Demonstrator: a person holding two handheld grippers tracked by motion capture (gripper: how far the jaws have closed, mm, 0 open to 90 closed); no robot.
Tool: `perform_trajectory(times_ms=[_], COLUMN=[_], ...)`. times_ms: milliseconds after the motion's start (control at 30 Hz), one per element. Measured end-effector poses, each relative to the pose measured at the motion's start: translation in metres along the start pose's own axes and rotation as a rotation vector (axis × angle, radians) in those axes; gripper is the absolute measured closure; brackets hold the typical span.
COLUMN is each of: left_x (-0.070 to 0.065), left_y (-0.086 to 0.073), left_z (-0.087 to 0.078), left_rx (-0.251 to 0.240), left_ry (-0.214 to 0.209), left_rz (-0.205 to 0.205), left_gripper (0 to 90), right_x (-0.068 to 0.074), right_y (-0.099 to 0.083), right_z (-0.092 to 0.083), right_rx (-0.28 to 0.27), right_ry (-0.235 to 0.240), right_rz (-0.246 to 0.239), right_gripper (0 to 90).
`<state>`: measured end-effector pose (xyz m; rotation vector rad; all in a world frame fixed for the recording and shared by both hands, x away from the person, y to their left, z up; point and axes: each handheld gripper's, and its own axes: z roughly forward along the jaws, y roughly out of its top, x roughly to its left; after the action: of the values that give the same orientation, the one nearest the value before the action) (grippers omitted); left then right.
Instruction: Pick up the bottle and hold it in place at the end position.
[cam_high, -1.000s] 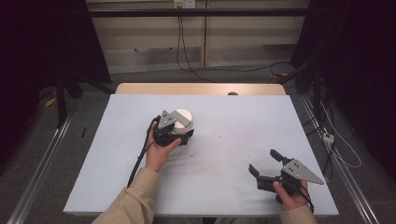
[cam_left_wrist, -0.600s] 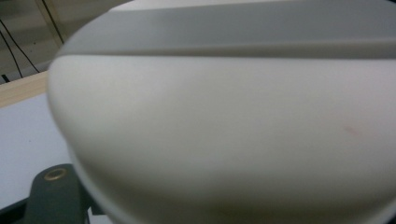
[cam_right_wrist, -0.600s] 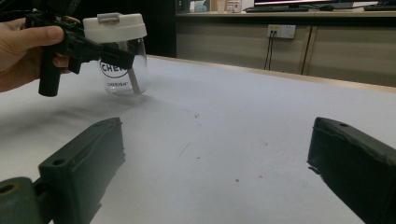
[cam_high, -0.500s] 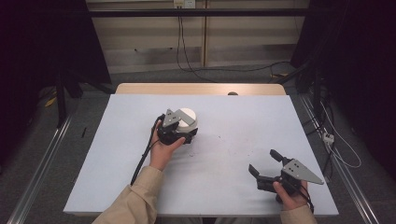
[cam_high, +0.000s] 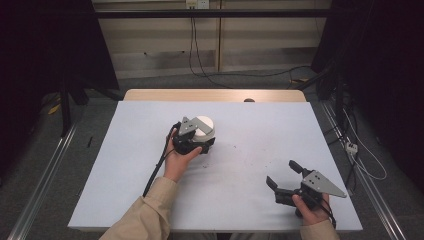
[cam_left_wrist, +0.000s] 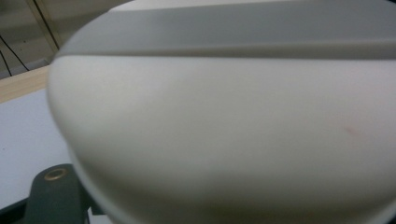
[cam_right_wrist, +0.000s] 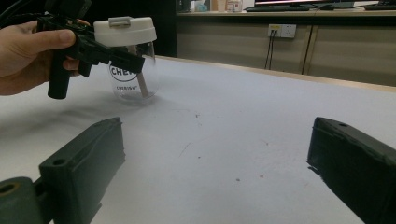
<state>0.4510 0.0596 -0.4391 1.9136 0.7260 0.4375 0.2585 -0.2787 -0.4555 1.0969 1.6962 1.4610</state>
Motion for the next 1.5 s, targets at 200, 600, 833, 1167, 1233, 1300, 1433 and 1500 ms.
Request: perform_trajectory(times_ms=[200,600,833,1167,1233,1300,1433,1500], left_x=[-0.004,-0.009,-0.011,-0.014,-0.015,-0.016,-0.015,-0.016], left_y=[0.002,0.004,0.004,0.003,0.003,0.004,0.003,0.002], left_z=[0.004,0.013,0.016,0.02,0.021,0.022,0.023,0.024], left_rx=[0.004,0.004,0.005,0.014,0.014,0.015,0.017,0.016], left_ry=[-0.008,-0.026,-0.033,-0.038,-0.041,-0.041,-0.038,-0.038], left_rz=[0.012,0.015,0.023,0.032,0.031,0.038,0.043,0.036], left_gripper=[18.5,18.5,18.5,18.5,18.5,18.5,18.5,18.5], right_x=[0.0,-0.001,-0.001,-0.001,-0.001,-0.001,-0.001,-0.001], right_y=[0.0,0.0,-0.001,-0.001,-0.001,-0.001,-0.001,-0.001], right_z=[0.0,0.0,0.0,0.0,0.0,0.0,0.0,0.0], right_rx=[0.0,0.002,0.005,0.005,0.004,0.005,0.005,0.005], right_ry=[-0.002,-0.003,0.0,0.001,0.002,0.0,0.001,0.001], right_rz=[-0.002,0.0,0.002,0.002,0.003,0.002,0.002,0.002], right_gripper=[3.1,3.0,2.9,2.9,3.0,2.9,3.0,3.0])
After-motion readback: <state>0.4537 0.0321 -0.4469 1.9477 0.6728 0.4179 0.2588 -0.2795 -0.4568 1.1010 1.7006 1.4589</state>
